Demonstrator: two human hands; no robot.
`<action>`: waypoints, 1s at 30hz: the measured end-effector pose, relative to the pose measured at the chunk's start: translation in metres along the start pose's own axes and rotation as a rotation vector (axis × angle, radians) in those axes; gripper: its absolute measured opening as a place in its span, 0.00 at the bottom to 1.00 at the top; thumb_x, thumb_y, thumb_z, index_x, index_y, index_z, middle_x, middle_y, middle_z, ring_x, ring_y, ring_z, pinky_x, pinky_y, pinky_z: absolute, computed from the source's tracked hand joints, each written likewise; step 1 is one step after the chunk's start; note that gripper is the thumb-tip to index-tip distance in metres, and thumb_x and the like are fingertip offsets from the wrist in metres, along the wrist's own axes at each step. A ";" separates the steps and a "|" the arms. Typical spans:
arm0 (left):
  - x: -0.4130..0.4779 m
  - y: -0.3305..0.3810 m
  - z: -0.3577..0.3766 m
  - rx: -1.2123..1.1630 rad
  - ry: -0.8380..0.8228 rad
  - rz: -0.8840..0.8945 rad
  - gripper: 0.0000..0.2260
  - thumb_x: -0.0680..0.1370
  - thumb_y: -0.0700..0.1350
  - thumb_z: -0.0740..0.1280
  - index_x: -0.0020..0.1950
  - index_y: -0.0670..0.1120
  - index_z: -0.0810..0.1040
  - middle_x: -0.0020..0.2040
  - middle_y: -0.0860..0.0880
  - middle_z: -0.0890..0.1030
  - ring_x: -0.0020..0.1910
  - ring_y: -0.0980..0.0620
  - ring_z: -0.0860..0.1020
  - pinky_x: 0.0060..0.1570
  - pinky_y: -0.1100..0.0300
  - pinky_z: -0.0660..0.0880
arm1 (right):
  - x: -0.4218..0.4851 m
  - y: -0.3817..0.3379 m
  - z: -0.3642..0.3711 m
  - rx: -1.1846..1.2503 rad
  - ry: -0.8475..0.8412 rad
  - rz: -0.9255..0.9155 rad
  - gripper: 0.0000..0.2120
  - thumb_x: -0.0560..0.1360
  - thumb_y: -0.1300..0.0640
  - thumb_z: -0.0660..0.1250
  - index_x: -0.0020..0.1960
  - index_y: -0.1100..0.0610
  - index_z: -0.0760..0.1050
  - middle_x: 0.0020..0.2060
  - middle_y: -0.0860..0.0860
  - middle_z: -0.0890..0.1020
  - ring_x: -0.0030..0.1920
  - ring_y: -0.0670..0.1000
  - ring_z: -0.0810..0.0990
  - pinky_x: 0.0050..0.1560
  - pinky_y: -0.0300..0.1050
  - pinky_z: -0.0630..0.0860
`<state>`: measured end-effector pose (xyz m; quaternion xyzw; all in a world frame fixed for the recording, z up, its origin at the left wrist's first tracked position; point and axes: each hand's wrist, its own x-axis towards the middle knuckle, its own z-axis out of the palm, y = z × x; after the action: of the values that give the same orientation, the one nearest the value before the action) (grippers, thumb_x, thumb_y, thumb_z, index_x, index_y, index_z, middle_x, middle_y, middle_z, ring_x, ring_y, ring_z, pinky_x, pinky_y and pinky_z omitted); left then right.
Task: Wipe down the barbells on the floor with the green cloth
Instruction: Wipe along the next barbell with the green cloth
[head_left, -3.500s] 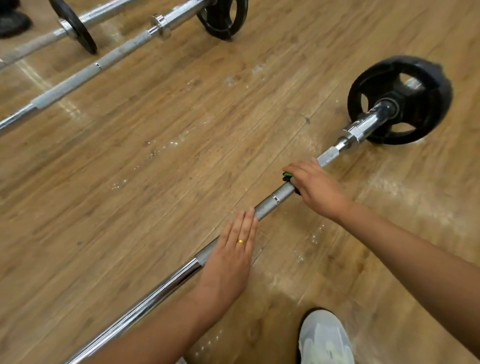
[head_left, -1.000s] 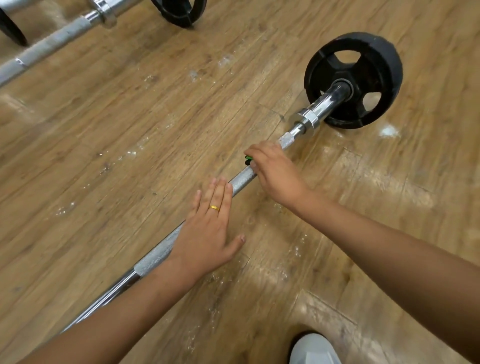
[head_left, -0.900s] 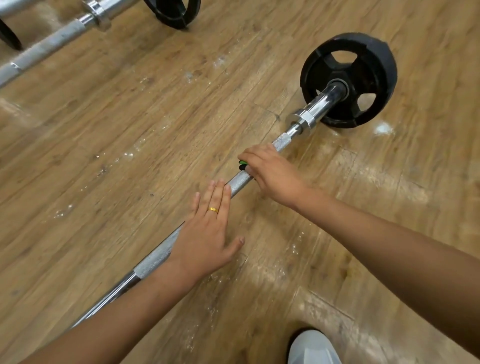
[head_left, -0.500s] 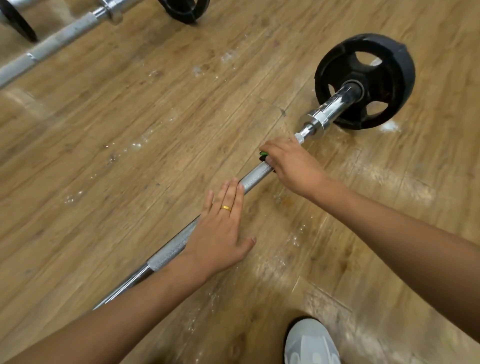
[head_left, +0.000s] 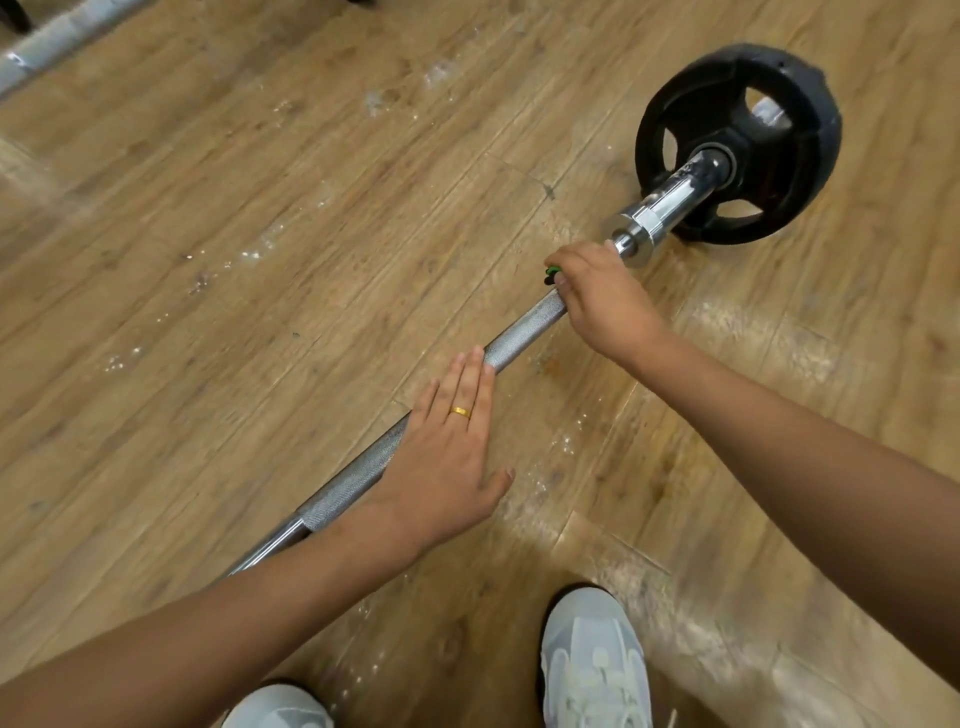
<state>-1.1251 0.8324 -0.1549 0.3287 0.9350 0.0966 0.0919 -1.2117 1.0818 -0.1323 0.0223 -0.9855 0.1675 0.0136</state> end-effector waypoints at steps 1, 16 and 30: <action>-0.002 0.003 0.000 -0.002 -0.002 0.002 0.44 0.80 0.64 0.55 0.81 0.41 0.33 0.80 0.43 0.30 0.79 0.47 0.30 0.79 0.48 0.37 | -0.004 -0.003 0.002 0.003 -0.002 -0.013 0.15 0.83 0.62 0.59 0.66 0.63 0.76 0.62 0.57 0.78 0.66 0.58 0.71 0.74 0.48 0.58; -0.027 0.044 0.014 0.056 0.010 0.075 0.43 0.79 0.59 0.61 0.81 0.34 0.46 0.81 0.35 0.41 0.81 0.39 0.41 0.79 0.44 0.45 | -0.068 -0.004 0.007 0.130 -0.046 -0.138 0.13 0.82 0.62 0.61 0.65 0.62 0.77 0.60 0.55 0.79 0.65 0.55 0.74 0.77 0.57 0.56; -0.046 0.067 0.020 0.097 0.017 0.157 0.39 0.80 0.55 0.60 0.80 0.34 0.47 0.81 0.35 0.43 0.81 0.38 0.42 0.78 0.43 0.45 | -0.100 0.014 0.014 0.156 0.079 -0.145 0.13 0.83 0.59 0.59 0.63 0.61 0.77 0.58 0.53 0.80 0.65 0.52 0.74 0.79 0.53 0.52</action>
<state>-1.0445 0.8570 -0.1526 0.4043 0.9106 0.0611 0.0600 -1.1126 1.0946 -0.1535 0.0880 -0.9640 0.2429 0.0629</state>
